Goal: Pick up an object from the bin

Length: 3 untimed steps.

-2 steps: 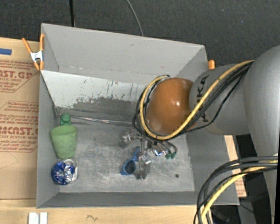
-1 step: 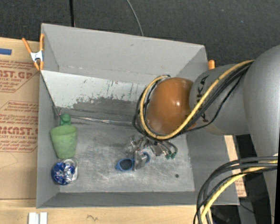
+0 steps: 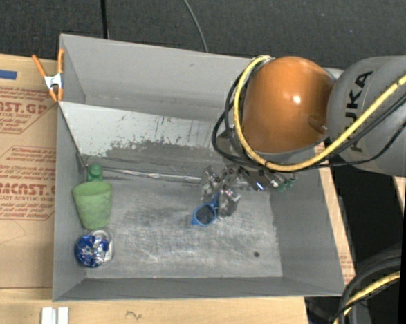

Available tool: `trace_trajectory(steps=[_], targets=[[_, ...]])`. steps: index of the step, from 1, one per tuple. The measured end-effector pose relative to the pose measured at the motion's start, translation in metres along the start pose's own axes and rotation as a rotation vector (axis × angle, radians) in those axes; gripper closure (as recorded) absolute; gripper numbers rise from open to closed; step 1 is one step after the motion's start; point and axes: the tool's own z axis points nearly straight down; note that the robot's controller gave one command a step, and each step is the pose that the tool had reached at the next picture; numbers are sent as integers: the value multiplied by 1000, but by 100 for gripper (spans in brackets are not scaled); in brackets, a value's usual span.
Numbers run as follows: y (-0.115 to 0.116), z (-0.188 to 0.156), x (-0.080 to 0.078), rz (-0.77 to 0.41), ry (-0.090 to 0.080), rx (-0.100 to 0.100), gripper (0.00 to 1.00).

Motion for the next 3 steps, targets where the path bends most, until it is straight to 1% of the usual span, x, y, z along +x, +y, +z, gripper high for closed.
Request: trace_trajectory(steps=[1, 2, 3], targets=[[1, 4, 1, 1, 5, -5, 0], [32, 105, 15, 114, 14, -10, 0], [28, 142, 45, -177, 7, -7, 0]])
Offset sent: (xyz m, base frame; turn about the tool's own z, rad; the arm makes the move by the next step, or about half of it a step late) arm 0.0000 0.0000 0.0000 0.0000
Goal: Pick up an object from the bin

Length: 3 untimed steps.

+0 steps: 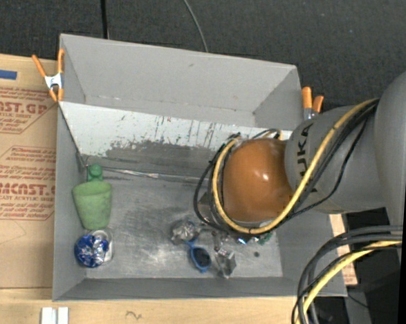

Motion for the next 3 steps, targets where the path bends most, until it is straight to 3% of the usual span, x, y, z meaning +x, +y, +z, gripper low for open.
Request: trace_trajectory(steps=[1, 2, 3], targets=[[0, 0, 0, 1, 0, 0, 100], [-11, -146, -2, -63, -6, 8, 100], [-9, -141, -2, -64, -2, 1, 0]])
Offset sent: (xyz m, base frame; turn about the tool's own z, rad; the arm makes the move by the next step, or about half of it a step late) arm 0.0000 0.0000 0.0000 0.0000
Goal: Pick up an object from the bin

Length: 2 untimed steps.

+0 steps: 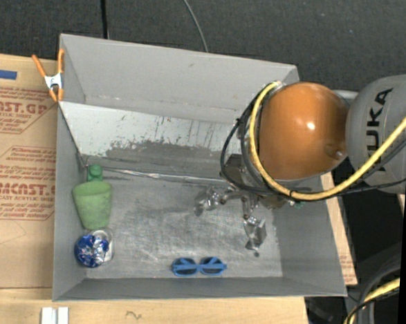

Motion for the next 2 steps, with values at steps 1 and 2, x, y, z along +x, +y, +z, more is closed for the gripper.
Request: trace_trajectory(steps=[1, 2], targets=[[49, 129, -33, -143, 5, -8, 0], [27, 146, -2, -83, -7, 3, 0]])
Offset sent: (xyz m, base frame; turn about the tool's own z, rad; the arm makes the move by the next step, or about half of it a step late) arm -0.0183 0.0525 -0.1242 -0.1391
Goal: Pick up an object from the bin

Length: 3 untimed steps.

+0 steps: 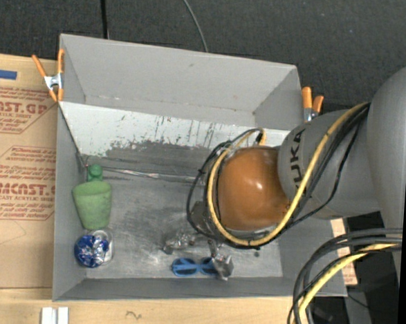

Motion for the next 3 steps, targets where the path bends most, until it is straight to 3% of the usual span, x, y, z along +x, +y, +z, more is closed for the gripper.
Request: trace_trajectory(steps=[1, 2, 3], targets=[[1, 0, 0, -2, 3, -1, 100], [-3, -118, 4, 19, 4, 3, 100], [-13, -195, -2, 36, 2, 6, 100]])
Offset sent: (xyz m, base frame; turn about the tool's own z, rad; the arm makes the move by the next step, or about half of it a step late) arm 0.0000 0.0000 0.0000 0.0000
